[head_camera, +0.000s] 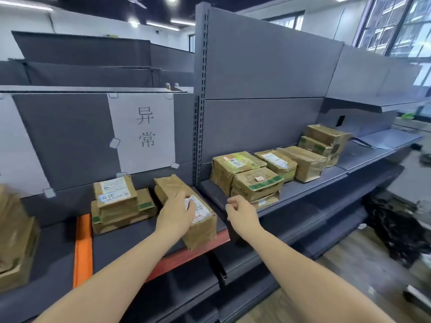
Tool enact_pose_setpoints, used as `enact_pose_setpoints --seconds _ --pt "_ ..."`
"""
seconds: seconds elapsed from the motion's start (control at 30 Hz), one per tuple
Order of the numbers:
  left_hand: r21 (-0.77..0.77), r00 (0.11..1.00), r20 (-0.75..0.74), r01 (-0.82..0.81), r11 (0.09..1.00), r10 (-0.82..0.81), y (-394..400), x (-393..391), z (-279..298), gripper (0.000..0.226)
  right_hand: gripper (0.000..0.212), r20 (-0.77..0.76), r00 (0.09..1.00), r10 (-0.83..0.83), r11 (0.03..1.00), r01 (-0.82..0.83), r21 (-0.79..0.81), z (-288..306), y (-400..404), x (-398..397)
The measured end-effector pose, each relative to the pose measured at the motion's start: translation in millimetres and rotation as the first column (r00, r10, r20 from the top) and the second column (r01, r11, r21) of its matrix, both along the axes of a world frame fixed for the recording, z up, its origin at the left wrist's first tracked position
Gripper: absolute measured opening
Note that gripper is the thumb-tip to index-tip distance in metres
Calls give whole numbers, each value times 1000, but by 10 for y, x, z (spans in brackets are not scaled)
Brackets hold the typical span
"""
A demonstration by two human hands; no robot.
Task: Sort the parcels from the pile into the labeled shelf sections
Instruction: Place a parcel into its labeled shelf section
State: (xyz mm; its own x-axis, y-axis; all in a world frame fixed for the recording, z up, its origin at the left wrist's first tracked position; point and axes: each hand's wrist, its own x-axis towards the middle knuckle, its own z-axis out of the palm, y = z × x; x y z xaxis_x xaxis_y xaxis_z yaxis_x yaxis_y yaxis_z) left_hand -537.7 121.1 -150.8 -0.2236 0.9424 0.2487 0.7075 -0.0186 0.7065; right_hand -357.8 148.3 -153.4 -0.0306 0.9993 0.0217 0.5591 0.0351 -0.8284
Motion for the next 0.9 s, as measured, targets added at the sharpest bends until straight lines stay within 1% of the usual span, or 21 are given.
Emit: enact_pose_setpoints --seconds 0.2,0.33,0.6,0.73,0.9 --pt "-12 994 -14 108 994 -108 249 503 -39 22 27 8 996 -88 996 88 -16 -15 100 522" --pt "-10 986 -46 162 987 -162 443 734 -39 23 29 0 988 -156 987 156 -32 -33 187 752" --pt "-27 962 -50 266 964 -267 967 1079 47 26 33 12 968 -251 967 252 -26 -15 510 1012" --pt "-3 947 -43 318 948 -318 1317 1231 139 21 28 -19 954 -301 954 301 -4 92 755 1117" --pt "-36 924 -39 379 925 -380 1653 1388 135 17 28 -53 939 -340 941 340 -5 95 974 1209"
